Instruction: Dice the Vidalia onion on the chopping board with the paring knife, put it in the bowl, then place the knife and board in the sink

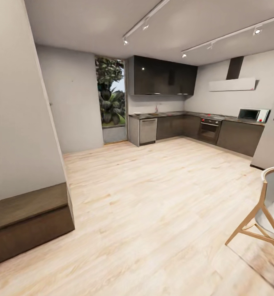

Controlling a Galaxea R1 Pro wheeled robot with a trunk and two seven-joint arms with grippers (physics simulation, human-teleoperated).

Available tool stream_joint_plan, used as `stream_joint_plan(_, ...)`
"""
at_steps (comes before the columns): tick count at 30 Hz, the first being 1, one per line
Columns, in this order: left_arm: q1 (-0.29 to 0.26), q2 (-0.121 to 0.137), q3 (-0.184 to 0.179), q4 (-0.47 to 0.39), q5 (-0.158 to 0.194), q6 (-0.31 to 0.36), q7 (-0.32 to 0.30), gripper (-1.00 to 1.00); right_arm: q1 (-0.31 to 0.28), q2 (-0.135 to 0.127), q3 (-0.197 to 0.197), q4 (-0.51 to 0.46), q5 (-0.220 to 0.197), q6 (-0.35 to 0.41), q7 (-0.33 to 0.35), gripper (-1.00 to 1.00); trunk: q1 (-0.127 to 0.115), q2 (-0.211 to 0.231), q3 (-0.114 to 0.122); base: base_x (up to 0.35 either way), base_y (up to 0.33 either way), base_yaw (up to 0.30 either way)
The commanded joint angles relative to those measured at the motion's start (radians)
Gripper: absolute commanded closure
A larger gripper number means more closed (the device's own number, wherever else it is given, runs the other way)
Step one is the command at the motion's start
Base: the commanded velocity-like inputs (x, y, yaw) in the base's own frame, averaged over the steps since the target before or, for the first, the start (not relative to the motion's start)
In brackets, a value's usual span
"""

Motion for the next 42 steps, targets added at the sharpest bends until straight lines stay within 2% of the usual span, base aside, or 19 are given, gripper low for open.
stream_joint_plan(1,0.0,0.0,0.0,-0.001,0.0,-0.002,0.0,-1.0,0.0,0.001,-0.002,0.0,-0.001,-0.003,0.0,-1.0,0.001,0.0,-0.001,0.345,0.0,0.0)
stream_joint_plan(20,0.0,0.0,0.0,-0.001,0.0,-0.002,0.0,-1.0,0.0,0.0,-0.002,0.0,-0.001,-0.004,0.0,-1.0,0.001,0.0,-0.001,0.345,0.0,-0.013)
stream_joint_plan(42,0.0,0.0,0.0,-0.001,0.0,-0.002,0.0,-1.0,0.0,0.001,-0.002,0.0,-0.001,-0.004,-0.001,-1.0,0.001,0.0,-0.001,0.345,0.0,-0.251)
